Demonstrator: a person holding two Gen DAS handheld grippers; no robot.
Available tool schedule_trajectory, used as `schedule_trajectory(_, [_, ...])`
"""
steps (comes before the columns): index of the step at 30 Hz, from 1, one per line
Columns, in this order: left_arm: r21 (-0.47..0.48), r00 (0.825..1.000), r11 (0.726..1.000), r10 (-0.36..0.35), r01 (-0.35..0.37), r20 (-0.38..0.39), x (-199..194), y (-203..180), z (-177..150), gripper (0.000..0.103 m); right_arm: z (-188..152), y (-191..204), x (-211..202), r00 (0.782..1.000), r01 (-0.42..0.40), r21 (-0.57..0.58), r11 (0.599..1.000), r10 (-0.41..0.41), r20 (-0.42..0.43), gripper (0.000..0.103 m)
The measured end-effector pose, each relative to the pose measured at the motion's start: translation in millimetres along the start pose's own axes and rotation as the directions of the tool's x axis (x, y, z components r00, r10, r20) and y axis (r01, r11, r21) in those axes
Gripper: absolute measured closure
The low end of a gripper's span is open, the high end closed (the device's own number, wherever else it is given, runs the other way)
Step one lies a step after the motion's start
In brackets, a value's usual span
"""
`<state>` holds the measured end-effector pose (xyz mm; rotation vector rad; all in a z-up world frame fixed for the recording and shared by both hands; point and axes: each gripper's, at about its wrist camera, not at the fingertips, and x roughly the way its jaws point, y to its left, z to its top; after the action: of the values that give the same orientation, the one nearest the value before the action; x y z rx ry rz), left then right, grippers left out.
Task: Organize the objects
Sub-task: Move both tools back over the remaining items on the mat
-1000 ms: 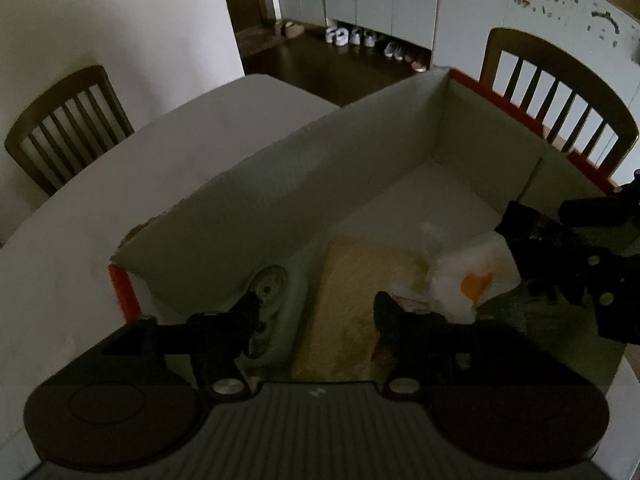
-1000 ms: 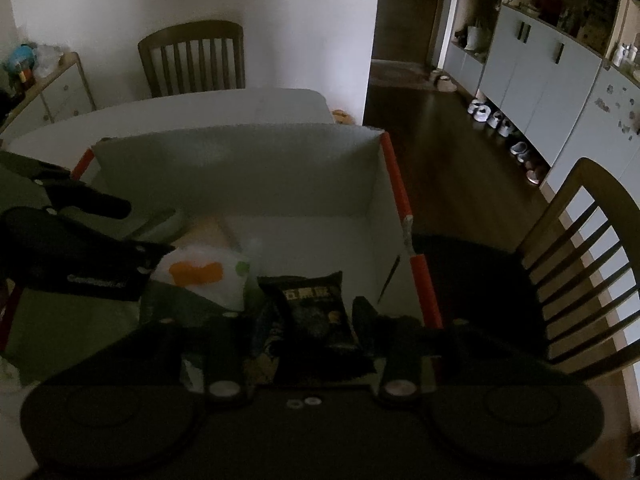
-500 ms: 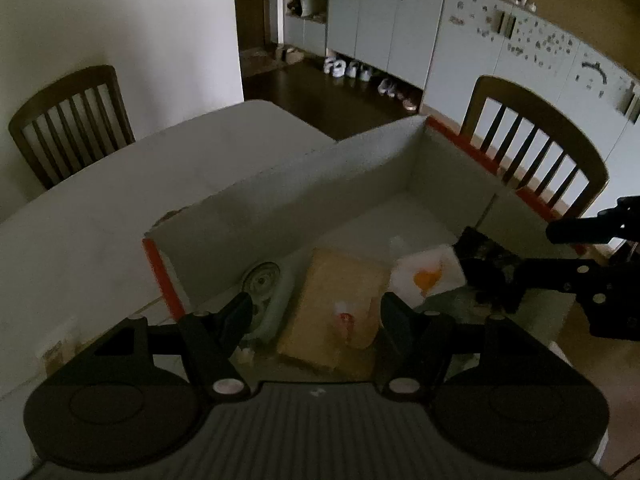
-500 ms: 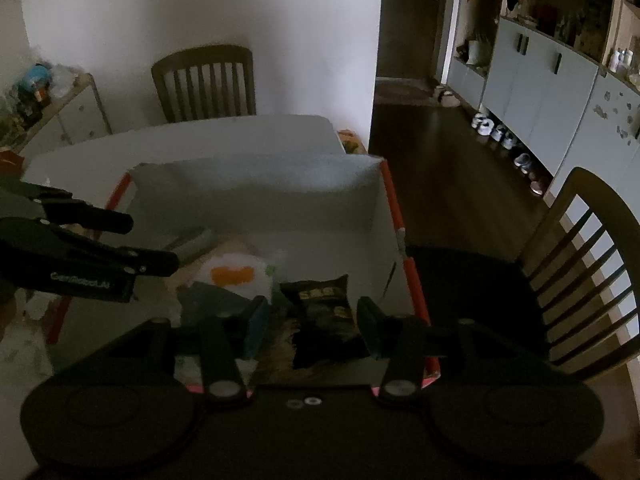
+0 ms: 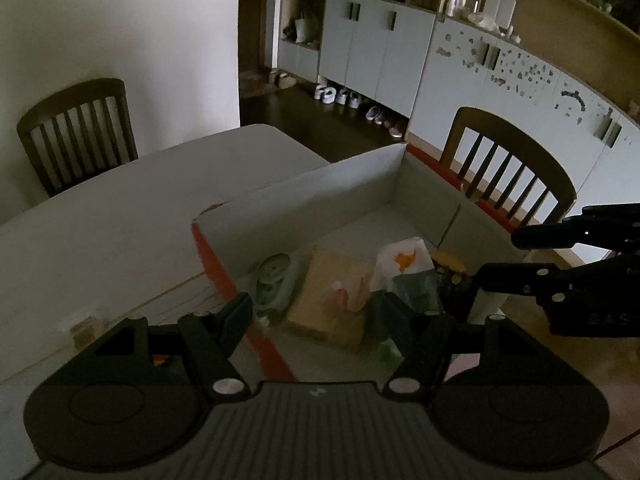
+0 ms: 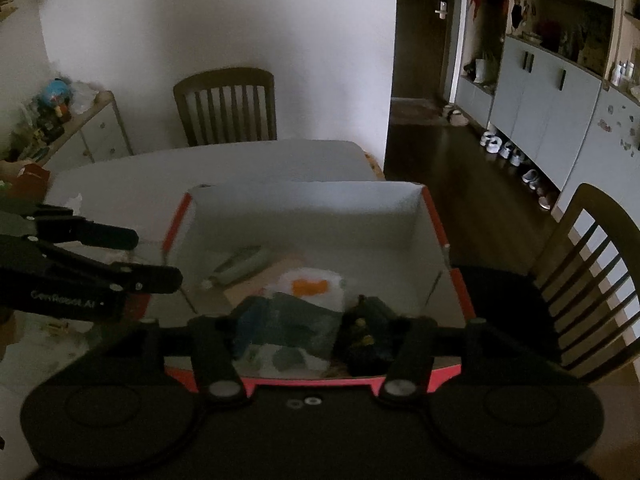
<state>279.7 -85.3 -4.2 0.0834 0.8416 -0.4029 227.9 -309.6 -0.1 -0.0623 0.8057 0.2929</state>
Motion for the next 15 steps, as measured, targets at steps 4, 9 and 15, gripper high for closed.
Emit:
schedule_trajectory(4, [-0.010,1.000,1.000,-0.012,0.012,0.012,-17,13,-8,0.033,0,18,-6,1.000,-0.005,0.006,1.000,0.005,0.010,0.040])
schedule_trajectory(9, [-0.011,0.999,1.000,-0.014,0.014,0.035,-37,29,-19,0.025,-2,45,-10,1.000,-0.006,0.004,1.000,0.006,0.018,0.038])
schedule_trajectory(15, [-0.028,0.999,1.000,-0.009,0.011,0.047,-56,53,-33,0.025,-7,79,-10,1.000,-0.016,0.008,1.000,0.016,0.019,0.028])
